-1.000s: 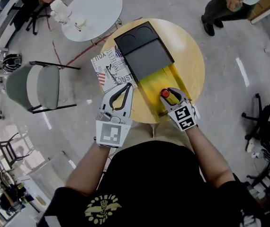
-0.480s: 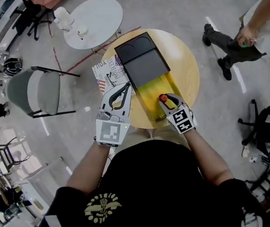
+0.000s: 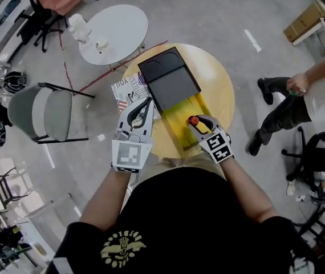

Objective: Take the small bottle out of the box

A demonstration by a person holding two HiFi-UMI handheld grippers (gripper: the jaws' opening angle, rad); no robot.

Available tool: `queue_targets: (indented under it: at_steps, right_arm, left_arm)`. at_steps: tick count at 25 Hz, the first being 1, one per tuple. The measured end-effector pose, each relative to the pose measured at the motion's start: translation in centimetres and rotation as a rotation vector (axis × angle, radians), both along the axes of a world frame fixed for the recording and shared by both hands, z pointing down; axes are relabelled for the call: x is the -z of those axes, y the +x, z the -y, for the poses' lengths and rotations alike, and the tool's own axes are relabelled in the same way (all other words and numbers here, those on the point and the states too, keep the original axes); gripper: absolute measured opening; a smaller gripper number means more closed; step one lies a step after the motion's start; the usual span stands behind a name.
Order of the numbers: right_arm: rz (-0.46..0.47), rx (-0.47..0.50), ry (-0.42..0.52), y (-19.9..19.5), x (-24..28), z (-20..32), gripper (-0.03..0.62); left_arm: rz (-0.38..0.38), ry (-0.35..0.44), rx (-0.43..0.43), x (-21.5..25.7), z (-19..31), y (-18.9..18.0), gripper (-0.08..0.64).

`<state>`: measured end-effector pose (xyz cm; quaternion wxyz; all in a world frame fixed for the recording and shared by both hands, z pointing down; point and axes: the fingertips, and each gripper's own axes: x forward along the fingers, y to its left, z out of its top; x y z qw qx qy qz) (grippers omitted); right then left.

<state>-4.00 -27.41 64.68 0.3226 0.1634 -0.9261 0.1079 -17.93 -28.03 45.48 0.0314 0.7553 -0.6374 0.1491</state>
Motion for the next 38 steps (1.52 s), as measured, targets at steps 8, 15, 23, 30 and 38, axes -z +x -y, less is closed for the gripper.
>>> queue_targets:
  at_steps: [8, 15, 23, 30, 38]
  right_arm:
    - [0.029, 0.009, 0.018, 0.0, 4.1, -0.2, 0.155]
    - [0.061, 0.017, 0.041, -0.3, 8.7, 0.5, 0.155]
    - [0.076, 0.01, 0.071, -0.3, 13.0, 2.3, 0.155]
    - [0.097, 0.011, 0.099, -0.4, 16.9, 2.7, 0.155]
    - [0.133, 0.079, 0.147, -1.0, 21.7, 1.5, 0.155]
  left_arm:
    - [0.0, 0.025, 0.03, 1.8, -0.4, -0.7, 0.017]
    - [-0.003, 0.044, 0.045, 3.3, -0.4, -1.4, 0.017]
    - [0.001, 0.052, 0.042, 4.3, 0.3, -1.5, 0.017]
    - [0.001, 0.08, 0.025, 5.8, 0.5, -1.1, 0.017]
    - [0.002, 0.1, -0.005, 7.7, 0.2, 0.0, 0.017]
